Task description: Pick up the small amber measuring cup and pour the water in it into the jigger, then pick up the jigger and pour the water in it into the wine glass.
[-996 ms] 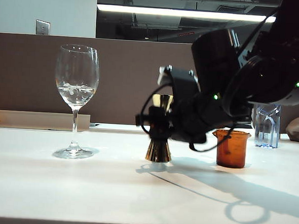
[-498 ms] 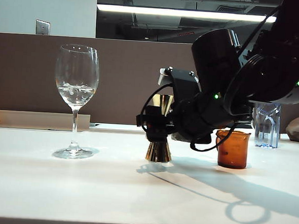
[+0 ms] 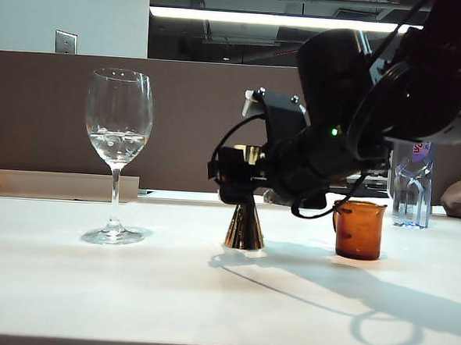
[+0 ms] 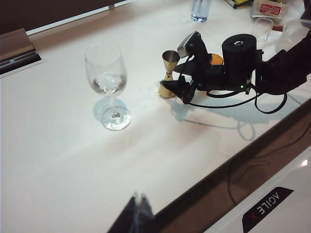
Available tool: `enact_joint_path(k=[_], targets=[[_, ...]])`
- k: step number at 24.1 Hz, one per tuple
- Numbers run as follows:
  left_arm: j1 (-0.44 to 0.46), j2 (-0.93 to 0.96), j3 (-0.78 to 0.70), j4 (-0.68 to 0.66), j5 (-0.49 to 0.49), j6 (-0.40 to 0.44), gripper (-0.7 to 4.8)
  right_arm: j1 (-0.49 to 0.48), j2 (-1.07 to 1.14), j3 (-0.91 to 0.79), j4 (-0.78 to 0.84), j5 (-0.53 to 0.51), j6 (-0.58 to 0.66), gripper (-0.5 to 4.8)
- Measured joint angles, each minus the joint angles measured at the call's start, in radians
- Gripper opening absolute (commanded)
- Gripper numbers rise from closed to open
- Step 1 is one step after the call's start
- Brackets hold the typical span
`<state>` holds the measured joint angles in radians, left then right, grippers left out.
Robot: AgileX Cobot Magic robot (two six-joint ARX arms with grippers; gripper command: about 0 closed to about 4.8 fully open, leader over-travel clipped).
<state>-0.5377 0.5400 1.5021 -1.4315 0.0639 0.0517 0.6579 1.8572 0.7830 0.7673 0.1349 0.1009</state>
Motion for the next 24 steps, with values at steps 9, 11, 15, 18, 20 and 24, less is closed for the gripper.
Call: enact_joint_path(k=[9,11,15,18,20,24], targets=[[0.000,0.000,0.000,0.000,0.000,0.000,-0.02,0.000,-0.063,0.000,-0.103,0.001,0.000,4.51],[0.000,0.000,0.000,0.000,0.000,0.000,-0.02,0.000,-0.078,0.000,-0.129,0.001,0.002,4.54],[0.000,0.000,0.000,0.000,0.000,0.000,-0.02,0.016,-0.110,0.000,-0.179,0.040,0.003,4.63],[0.000,0.000,0.000,0.000,0.000,0.000,-0.02,0.042,-0.146,0.000,-0.211,0.063,0.003,4.63],[0.000,0.000,0.000,0.000,0.000,0.000,-0.02,0.061,-0.178,-0.027,-0.218,0.080,0.003,4.63],[0.000,0.000,0.000,0.000,0.000,0.000,-0.02,0.110,-0.310,-0.137,-0.243,0.151,0.003,4.63]])
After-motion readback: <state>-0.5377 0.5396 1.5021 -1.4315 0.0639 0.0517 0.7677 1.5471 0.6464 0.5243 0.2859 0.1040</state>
